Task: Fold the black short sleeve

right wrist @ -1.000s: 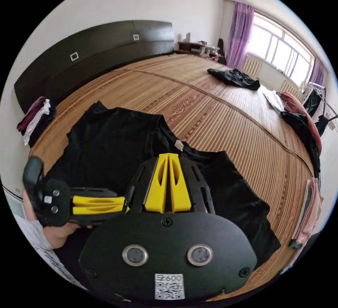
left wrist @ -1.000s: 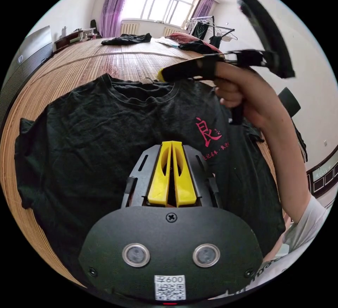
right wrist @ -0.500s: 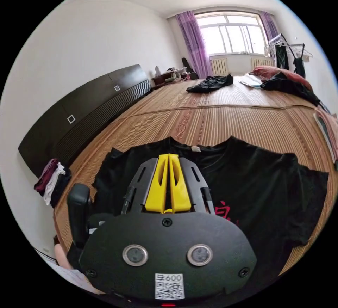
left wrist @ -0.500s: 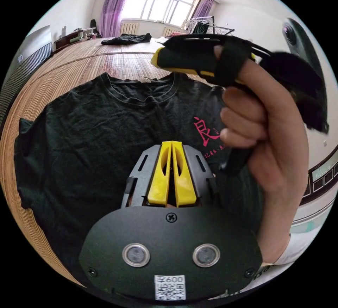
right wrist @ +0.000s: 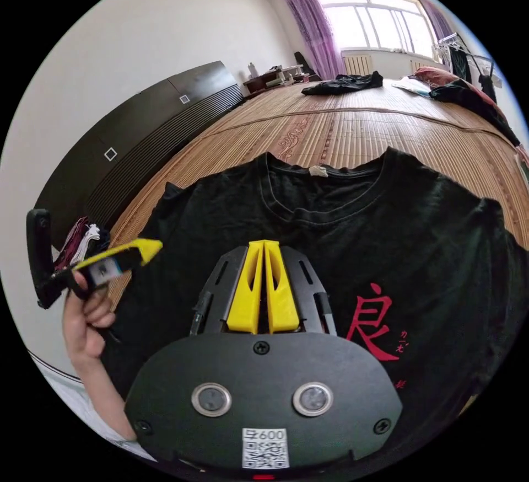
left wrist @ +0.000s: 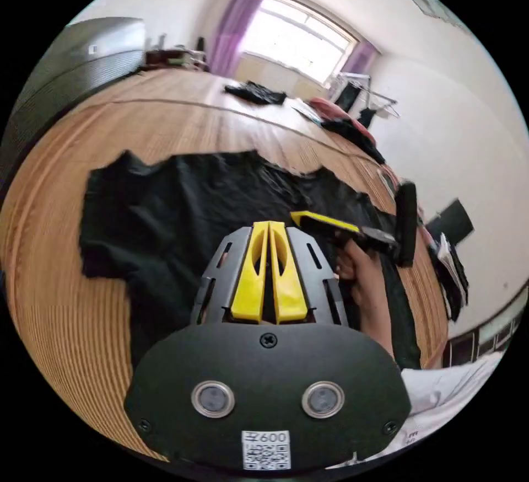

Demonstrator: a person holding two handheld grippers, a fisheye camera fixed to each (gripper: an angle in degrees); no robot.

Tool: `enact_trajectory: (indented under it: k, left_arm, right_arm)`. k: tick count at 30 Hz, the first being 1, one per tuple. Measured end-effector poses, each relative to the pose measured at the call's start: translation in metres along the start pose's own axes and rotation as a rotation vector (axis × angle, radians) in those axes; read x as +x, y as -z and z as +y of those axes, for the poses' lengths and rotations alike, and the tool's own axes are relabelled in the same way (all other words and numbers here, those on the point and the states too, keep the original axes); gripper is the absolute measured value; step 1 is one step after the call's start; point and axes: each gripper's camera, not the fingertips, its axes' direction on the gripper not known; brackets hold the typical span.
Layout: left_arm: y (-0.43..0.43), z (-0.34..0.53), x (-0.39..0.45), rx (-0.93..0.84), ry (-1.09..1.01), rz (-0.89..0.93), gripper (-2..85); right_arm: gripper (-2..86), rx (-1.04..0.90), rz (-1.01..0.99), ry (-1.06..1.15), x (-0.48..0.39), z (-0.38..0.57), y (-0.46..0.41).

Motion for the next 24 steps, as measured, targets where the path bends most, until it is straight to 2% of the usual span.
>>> enact_trajectory:
  k: [1,2,3,4,5,6,7,9,12,13,14,20,22,24]
  left_arm:
    - [0.029,-0.012,-0.013,0.141,0.068,-0.024,0.1]
    - [0.037,-0.019,-0.016,0.177,0.071,-0.032,0.1]
    - [0.037,-0.041,-0.013,0.116,0.001,-0.063,0.1]
    - [0.022,-0.066,-0.004,-0.066,-0.074,-0.188,0.1]
    - [0.011,-0.076,0.0,-0.146,-0.107,-0.289,0.1]
    - [-0.012,-0.091,0.005,-0.19,-0.19,-0.489,0.2]
    - [-0.037,-0.103,0.002,-0.153,-0.23,-0.644,0.2]
    - [-0.09,-0.123,-0.016,-0.235,-0.274,-0.694,0.1]
    - [-0.186,-0.117,-0.053,-0.505,-0.32,-0.593,0.1]
    - [-0.183,-0.109,-0.049,-0.404,-0.327,-0.607,0.2]
    - [-0.183,-0.106,-0.048,-0.404,-0.311,-0.619,0.2]
    - [-0.21,-0.072,-0.004,-0.487,-0.367,-0.858,0.2]
    - [-0.236,-0.059,0.005,-0.574,-0.435,-1.031,0.2]
    - [-0.246,-0.053,0.01,-0.629,-0.469,-1.06,0.2]
  right_arm:
    - [-0.9,-0.004,0.04,0.026,-0.005,-0.001,-0.006]
    - [-0.9,-0.006,0.055,0.035,-0.007,-0.001,-0.009]
    - [-0.9,-0.007,0.078,0.051,-0.008,-0.001,-0.014]
    - [-0.9,-0.007,0.083,0.055,-0.006,-0.001,-0.019]
    - [-0.9,-0.006,0.077,0.051,-0.004,-0.001,-0.021]
    - [-0.9,-0.005,0.058,0.039,0.003,-0.002,-0.024]
    - [-0.9,-0.003,0.036,0.025,0.011,-0.002,-0.028]
    - [-0.9,-0.002,0.022,0.017,0.017,-0.002,-0.034]
    - [-0.9,-0.006,0.077,0.053,0.011,-0.002,-0.046]
    - [-0.9,-0.006,0.11,0.077,0.006,-0.002,-0.051]
    - [-0.9,-0.007,0.119,0.084,0.005,-0.002,-0.054]
    - [-0.9,-0.006,0.096,0.067,0.017,-0.003,-0.069]
    - [-0.9,-0.005,0.092,0.065,0.019,-0.004,-0.075]
    - [-0.9,-0.005,0.096,0.068,0.019,-0.004,-0.079]
